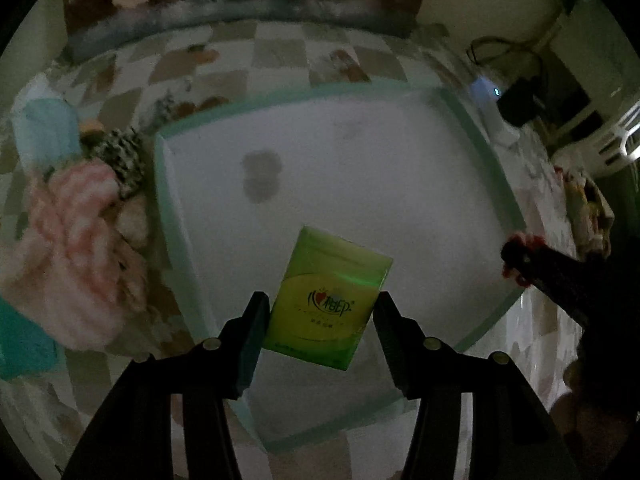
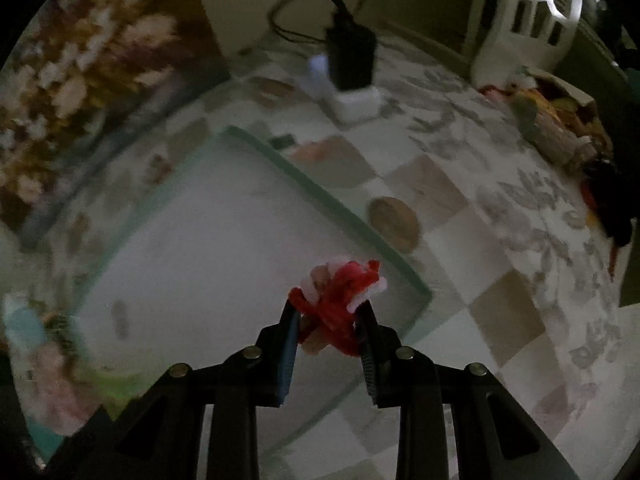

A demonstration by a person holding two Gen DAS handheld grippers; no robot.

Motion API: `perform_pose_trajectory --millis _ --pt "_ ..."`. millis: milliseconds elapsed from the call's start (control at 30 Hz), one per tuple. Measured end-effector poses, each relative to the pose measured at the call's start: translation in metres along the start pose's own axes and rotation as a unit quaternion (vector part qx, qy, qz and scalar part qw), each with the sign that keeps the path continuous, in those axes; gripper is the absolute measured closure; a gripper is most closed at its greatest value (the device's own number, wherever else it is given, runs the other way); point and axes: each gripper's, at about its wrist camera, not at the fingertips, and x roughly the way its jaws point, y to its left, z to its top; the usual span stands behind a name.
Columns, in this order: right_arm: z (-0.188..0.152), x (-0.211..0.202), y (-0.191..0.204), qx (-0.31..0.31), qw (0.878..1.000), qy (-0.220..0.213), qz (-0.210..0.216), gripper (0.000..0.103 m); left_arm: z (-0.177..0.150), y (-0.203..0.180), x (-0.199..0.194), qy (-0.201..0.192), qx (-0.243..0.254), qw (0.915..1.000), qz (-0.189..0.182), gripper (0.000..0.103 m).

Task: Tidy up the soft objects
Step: 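Lower both held items into the white tray and open both tools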

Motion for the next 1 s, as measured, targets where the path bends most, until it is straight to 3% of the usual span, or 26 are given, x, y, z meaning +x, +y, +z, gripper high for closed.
perform_pose_trajectory --millis 200,400,467,533,633,700,833,900,967,1000 --pt "-0.001 0.017 -0.002 -0.003 1.000 0.020 -0.007 0.073 -0.003 -0.007 0.009 0.017 0.009 0.9998 0.008 0.047" --pt "0.002 0.004 0.005 -0.017 1.000 0.013 -0.018 0.069 0.001 -0.015 0.001 0.010 0.020 0.9997 0.005 0.047" --pt "0.004 -0.009 0.008 -0.018 1.000 -0.005 -0.019 0.052 0.002 -0.017 -0.004 0.007 0.022 0.9997 -0.004 0.047" --pt "0.006 -0.023 0.010 -0.021 0.999 -0.027 -0.022 0.041 0.002 -0.017 -0.009 0.003 0.022 0.9997 -0.011 0.047" --pt "0.007 -0.039 0.012 -0.024 0.998 -0.050 -0.019 0.040 0.002 -0.019 -0.017 -0.007 0.023 0.9996 -0.012 0.045" --pt "0.006 -0.047 0.013 -0.026 0.998 -0.061 -0.021 0.035 0.002 -0.020 -0.024 -0.018 0.022 0.9995 -0.012 0.033" --pt "0.005 -0.056 0.014 -0.026 0.997 -0.075 -0.016 0.024 0.003 -0.015 -0.034 -0.041 0.016 0.9990 -0.007 0.020" --pt "0.005 -0.059 0.014 -0.026 0.996 -0.079 -0.016 0.015 0.005 -0.008 -0.035 -0.052 0.001 0.9986 0.002 0.006" --pt "0.005 -0.060 0.014 -0.029 0.996 -0.086 -0.021 0.001 0.008 0.003 -0.036 -0.059 -0.020 0.9979 0.016 0.005" --pt "0.005 -0.061 0.014 -0.028 0.995 -0.089 -0.024 0.000 0.009 0.009 -0.036 -0.061 -0.030 0.9975 0.020 0.005"
